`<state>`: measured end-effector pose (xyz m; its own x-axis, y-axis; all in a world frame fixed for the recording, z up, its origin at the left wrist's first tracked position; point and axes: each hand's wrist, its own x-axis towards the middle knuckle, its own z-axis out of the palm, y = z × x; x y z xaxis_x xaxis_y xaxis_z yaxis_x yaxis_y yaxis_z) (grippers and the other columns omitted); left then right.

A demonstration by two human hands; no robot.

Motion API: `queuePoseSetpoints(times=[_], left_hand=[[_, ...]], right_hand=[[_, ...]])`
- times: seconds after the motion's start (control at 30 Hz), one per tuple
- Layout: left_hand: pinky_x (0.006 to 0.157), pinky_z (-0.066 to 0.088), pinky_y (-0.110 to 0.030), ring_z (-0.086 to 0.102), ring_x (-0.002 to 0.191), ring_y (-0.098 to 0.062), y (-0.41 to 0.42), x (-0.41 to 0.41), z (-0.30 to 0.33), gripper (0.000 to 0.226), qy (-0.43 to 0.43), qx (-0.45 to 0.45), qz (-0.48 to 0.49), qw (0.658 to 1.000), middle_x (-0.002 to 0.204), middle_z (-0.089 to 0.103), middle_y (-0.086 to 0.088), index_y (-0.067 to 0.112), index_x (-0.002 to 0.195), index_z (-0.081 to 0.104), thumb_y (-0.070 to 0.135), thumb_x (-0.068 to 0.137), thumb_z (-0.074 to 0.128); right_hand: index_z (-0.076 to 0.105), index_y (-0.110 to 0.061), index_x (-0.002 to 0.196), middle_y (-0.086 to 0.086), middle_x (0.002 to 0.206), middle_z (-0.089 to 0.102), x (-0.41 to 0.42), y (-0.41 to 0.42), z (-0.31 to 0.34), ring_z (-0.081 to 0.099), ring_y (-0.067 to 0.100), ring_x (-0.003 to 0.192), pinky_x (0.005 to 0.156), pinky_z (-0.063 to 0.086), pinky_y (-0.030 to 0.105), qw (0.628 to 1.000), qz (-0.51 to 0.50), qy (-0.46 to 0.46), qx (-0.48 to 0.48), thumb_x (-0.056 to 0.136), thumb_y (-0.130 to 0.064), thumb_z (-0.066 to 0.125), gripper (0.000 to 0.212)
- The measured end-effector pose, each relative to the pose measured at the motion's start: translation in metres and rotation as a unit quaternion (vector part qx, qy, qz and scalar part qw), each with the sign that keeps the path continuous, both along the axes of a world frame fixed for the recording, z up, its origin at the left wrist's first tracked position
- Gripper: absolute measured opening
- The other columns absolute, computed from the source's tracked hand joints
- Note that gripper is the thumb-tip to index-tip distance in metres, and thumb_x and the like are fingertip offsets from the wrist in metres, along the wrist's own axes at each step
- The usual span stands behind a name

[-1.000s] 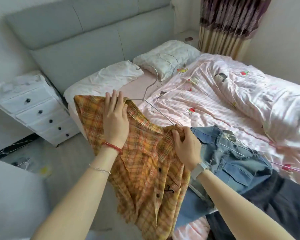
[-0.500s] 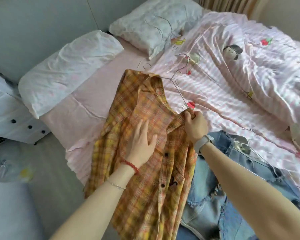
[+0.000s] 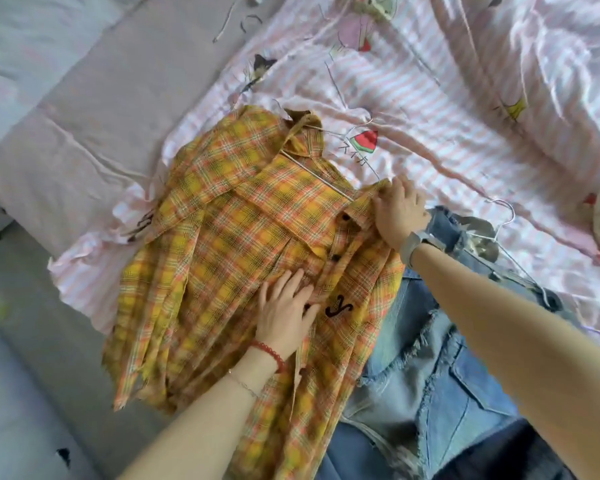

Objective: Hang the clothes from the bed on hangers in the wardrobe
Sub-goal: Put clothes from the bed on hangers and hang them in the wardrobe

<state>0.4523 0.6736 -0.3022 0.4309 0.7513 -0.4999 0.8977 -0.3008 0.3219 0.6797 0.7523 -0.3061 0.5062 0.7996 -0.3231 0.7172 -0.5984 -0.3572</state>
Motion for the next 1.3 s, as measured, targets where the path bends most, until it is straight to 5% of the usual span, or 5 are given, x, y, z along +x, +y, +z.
queuePoseSetpoints(times=[0.13, 0.23, 0.6, 0.87, 1.3], left_hand=[[0.087, 0.04, -0.03, 0.05, 0.102, -0.017, -0.001, -0.009, 0.006, 0.027, -0.102, 0.01, 0.13, 0.986, 0.111, 0.057, -0.002, 0.014, 0.103, 0.064, 0.035, 0.093, 0.05], [0.059, 0.038, -0.023, 0.05, 0.07, -0.018, -0.001, -0.021, 0.021, 0.017, -0.179, -0.14, 0.249, 0.941, 0.081, 0.058, -0.006, 0.016, 0.092, 0.057, 0.031, 0.094, 0.049], [0.098, 0.039, -0.041, 0.041, 0.124, -0.028, 0.018, -0.103, 0.072, 0.051, -0.025, 0.045, 0.216, 0.975, 0.138, 0.042, -0.007, 0.019, 0.137, 0.038, 0.041, 0.092, 0.049], [0.09, 0.048, -0.048, 0.057, 0.109, -0.029, -0.13, -0.173, 0.126, 0.03, -0.081, 0.229, 0.26, 0.935, 0.118, 0.06, -0.008, 0.011, 0.116, 0.06, 0.021, 0.087, 0.057], [0.091, 0.044, -0.052, 0.053, 0.11, -0.025, -0.496, -0.401, 0.193, 0.037, 0.152, 0.349, 0.495, 0.781, 0.114, 0.062, -0.007, 0.018, 0.108, 0.058, 0.026, 0.078, 0.038]], right_hand=[[0.043, -0.014, 0.134, 0.012, 0.14, 0.043, -0.042, -0.056, 0.006, 0.038, 0.031, 0.129, 0.107, 0.023, 0.053, 0.972, 0.191, -0.04, 0.131, 0.092, -0.023, 0.035, 0.044], [0.037, -0.017, 0.137, 0.012, 0.14, 0.043, -0.073, -0.097, 0.014, 0.039, 0.03, 0.129, 0.107, 0.023, 0.058, 0.939, 0.313, -0.03, 0.137, 0.092, -0.025, 0.033, 0.046], [0.003, -0.027, 0.147, 0.005, 0.156, -0.004, -0.144, -0.122, 0.062, -0.012, 0.028, 0.142, 0.111, -0.007, 0.054, 0.93, 0.362, -0.049, -0.046, 0.099, -0.038, 0.021, 0.053], [0.043, -0.01, 0.135, 0.013, 0.142, 0.04, -0.239, -0.188, 0.131, 0.027, 0.033, 0.137, 0.109, 0.025, 0.055, 0.918, 0.388, -0.012, 0.082, 0.096, -0.029, 0.026, 0.047], [0.046, -0.016, 0.117, 0.012, 0.114, 0.064, -0.487, -0.43, 0.187, 0.063, 0.032, 0.102, 0.075, 0.055, 0.047, 0.657, 0.724, 0.066, 0.2, 0.082, -0.029, 0.035, 0.039]])
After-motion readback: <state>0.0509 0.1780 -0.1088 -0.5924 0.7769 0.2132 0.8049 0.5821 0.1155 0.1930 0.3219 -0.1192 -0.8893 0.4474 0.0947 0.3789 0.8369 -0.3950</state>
